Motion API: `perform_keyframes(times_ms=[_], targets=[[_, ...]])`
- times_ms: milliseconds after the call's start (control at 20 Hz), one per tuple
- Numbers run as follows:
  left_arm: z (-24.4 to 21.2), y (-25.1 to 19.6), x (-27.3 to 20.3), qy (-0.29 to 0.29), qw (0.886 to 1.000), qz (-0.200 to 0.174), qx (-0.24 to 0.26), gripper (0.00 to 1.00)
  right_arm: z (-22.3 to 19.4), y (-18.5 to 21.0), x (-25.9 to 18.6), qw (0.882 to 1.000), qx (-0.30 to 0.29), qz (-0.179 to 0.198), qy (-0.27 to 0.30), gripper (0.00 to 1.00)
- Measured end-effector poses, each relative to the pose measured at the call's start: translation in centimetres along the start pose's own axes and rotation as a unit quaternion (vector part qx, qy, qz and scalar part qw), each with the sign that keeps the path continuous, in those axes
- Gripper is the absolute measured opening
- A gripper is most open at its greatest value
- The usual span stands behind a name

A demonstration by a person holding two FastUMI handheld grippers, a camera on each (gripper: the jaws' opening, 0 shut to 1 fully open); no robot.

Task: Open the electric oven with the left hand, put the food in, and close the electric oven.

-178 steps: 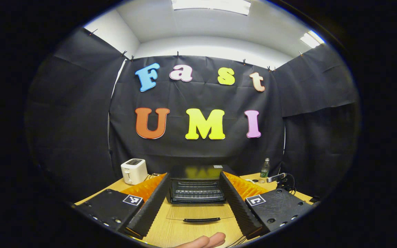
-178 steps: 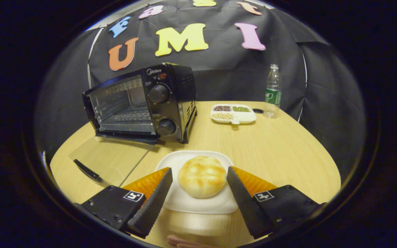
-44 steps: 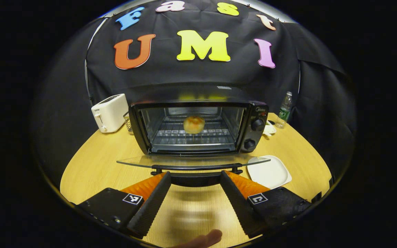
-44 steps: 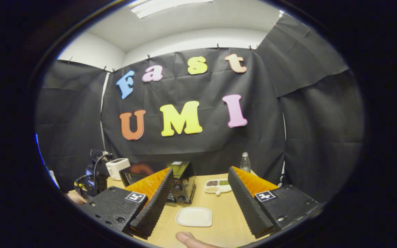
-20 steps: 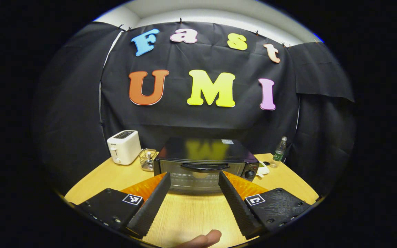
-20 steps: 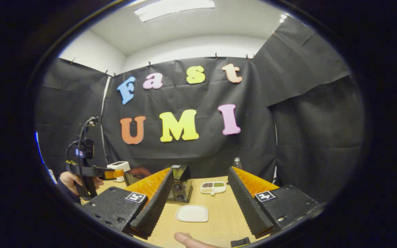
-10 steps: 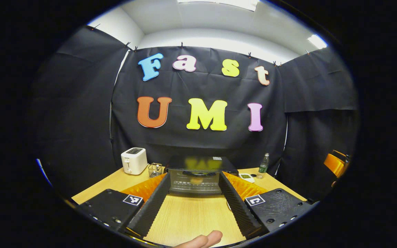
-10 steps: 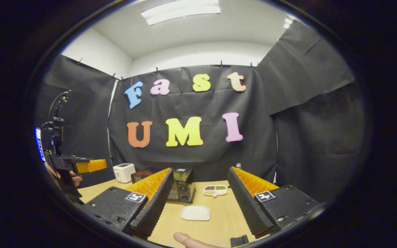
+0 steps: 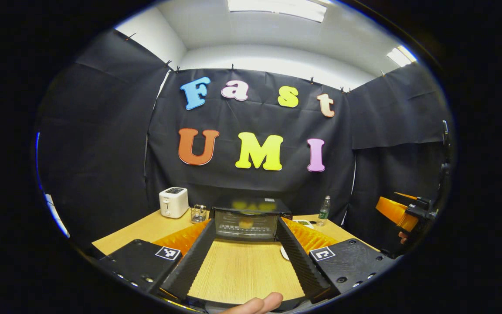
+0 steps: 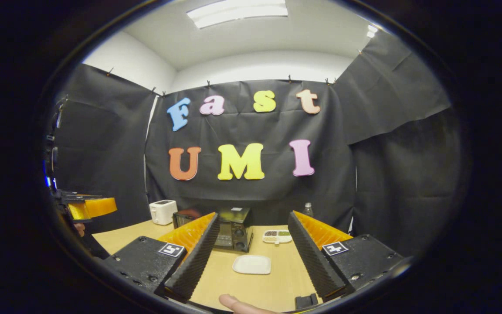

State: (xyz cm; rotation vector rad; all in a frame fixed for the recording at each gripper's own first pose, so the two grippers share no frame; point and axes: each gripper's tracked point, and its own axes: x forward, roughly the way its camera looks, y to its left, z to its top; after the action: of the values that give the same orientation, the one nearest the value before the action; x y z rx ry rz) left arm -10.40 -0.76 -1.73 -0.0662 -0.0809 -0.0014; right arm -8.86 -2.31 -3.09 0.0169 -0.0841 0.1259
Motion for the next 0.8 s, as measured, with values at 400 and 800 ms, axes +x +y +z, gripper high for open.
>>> perform_keyframes(times_ms=[400, 800], targets=[[0.2, -1.5, -1.1, -0.004, 1.000, -0.020, 0.022, 0.92, -0.5, 0.7, 0.2, 1.000, -0.004, 0.006, 0.009, 0.96], [-0.5, -2.5, -0.9, 0.007, 0.999, -0.028, 0.037, 0.92, -1.1, 0.5, 0.5, 1.000, 0.001, 0.001, 0.017, 0.96]])
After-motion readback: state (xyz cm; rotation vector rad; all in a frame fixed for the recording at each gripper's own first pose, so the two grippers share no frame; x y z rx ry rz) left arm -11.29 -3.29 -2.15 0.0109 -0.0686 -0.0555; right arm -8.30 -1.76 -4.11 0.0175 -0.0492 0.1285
